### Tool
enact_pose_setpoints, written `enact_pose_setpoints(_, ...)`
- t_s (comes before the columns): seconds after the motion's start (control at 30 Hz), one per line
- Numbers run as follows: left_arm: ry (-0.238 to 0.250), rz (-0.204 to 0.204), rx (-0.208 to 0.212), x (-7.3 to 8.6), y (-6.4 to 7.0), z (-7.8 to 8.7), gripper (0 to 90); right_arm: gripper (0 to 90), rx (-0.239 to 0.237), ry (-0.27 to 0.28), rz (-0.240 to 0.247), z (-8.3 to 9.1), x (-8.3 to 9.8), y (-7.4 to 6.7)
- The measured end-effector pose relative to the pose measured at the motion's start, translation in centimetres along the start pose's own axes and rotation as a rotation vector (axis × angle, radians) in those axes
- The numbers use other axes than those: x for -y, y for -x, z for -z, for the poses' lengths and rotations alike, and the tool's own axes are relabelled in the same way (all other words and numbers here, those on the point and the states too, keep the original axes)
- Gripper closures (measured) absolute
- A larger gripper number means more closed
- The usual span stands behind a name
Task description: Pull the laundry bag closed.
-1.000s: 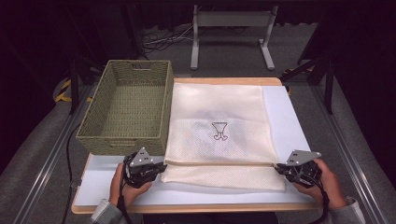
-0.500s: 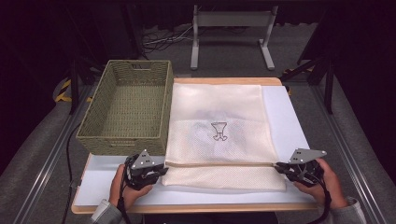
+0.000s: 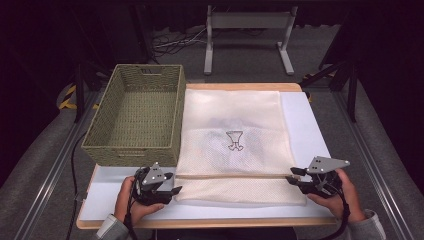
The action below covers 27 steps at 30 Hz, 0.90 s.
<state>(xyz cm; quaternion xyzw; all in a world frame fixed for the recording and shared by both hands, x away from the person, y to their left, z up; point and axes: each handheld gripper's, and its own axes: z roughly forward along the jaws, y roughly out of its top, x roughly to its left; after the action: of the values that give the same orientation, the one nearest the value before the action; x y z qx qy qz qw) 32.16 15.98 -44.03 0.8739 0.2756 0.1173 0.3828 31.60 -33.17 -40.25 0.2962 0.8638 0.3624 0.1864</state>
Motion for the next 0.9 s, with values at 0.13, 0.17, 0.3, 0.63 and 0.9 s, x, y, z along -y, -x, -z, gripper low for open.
enact_pose_setpoints(0.13,-0.003,0.009,-0.012,0.1,0.0,0.0,29.3,46.7,-0.003,0.033,0.003,-0.7,-0.3,-0.5)
enact_pose_setpoints(0.17,-0.007,0.021,-0.009,0.1,0.0,0.0,25.8,44.6,-0.002,0.037,0.003,-0.8,-0.4,-0.5)
enact_pose_setpoints(0.3,-0.025,0.053,-0.007,0.3,0.2,-0.2,16.0,32.8,-0.015,0.056,0.006,-1.5,-0.7,-1.0)
enact_pose_setpoints(0.63,-0.017,0.015,0.026,0.3,0.5,-0.3,8.3,20.7,0.0,0.041,0.013,-2.6,-0.7,-1.9)
enact_pose_setpoints(0.9,0.002,0.025,-0.007,0.3,0.5,0.1,9.6,19.3,0.018,0.023,0.031,-2.8,-0.7,-2.1)
